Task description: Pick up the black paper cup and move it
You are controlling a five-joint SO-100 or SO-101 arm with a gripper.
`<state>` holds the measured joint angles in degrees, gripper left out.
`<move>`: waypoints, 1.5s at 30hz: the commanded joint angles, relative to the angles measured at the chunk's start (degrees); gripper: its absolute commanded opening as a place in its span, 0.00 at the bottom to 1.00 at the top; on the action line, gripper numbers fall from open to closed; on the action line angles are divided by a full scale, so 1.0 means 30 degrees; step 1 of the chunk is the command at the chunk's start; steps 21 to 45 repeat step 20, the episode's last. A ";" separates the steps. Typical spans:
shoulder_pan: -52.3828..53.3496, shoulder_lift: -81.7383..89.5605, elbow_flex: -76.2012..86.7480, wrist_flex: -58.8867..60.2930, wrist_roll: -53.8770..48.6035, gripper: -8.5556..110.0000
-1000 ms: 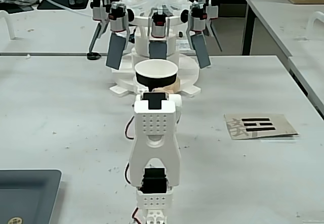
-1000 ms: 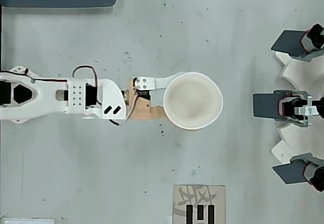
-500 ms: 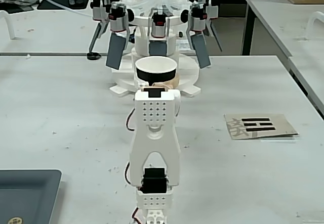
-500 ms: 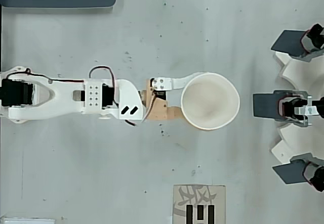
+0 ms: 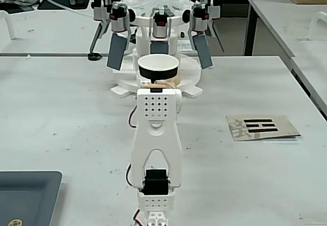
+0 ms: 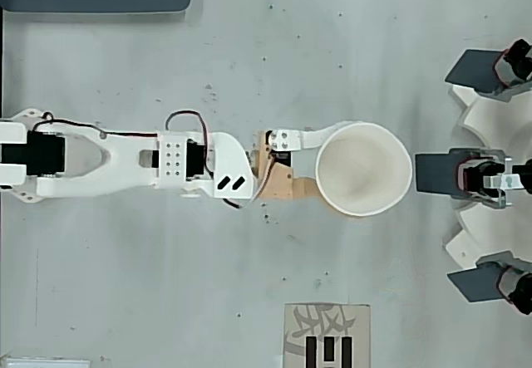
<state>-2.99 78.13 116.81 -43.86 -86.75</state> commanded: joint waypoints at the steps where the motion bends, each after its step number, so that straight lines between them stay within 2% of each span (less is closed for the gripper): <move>1: 0.0176 0.0176 -0.1758 0.0176 0.0000 0.15; 45: 0.0176 -0.0234 -0.2520 0.0527 -0.0088 0.15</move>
